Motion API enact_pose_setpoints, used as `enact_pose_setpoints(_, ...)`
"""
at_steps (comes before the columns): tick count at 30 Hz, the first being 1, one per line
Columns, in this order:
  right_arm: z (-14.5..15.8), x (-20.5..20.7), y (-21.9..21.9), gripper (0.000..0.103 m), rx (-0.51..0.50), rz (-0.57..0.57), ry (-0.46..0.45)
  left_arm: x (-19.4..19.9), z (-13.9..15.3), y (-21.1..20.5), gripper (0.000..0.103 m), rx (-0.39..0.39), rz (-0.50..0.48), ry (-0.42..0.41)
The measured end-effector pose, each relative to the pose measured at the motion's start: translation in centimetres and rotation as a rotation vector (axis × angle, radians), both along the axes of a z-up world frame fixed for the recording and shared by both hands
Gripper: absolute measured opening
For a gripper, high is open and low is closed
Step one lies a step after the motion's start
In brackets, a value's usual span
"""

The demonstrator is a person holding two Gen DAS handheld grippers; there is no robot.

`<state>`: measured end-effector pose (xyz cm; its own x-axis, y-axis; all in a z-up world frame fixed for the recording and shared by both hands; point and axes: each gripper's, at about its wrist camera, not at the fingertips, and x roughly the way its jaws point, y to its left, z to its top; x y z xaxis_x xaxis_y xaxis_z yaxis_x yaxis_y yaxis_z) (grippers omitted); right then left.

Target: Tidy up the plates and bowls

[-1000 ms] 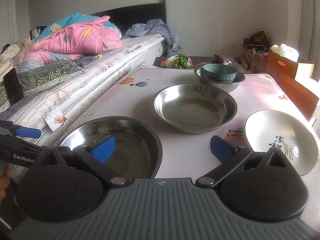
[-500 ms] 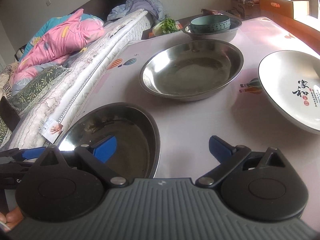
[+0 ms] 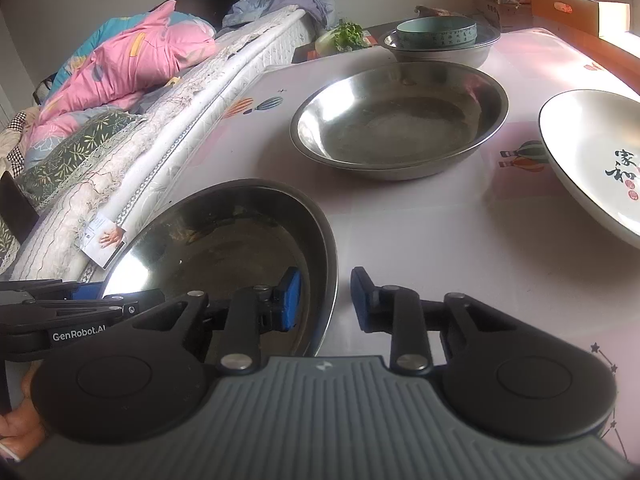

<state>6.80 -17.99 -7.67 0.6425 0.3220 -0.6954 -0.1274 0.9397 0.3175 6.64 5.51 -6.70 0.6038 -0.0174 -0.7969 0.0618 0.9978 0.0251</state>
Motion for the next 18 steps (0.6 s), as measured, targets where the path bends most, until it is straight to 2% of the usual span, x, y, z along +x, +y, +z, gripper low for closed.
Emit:
enact_pose_setpoints(2,0.0,-0.1,0.0,0.016,0.008,0.004,0.002,-0.1,0.1,0.0,0.037,-0.002,0.004,0.001)
enact_pose_setpoints(18,0.2,-1.8,0.0,0.017,0.014,0.011,0.008,-2.2,0.8,0.0,0.036,-0.016,0.006,0.029)
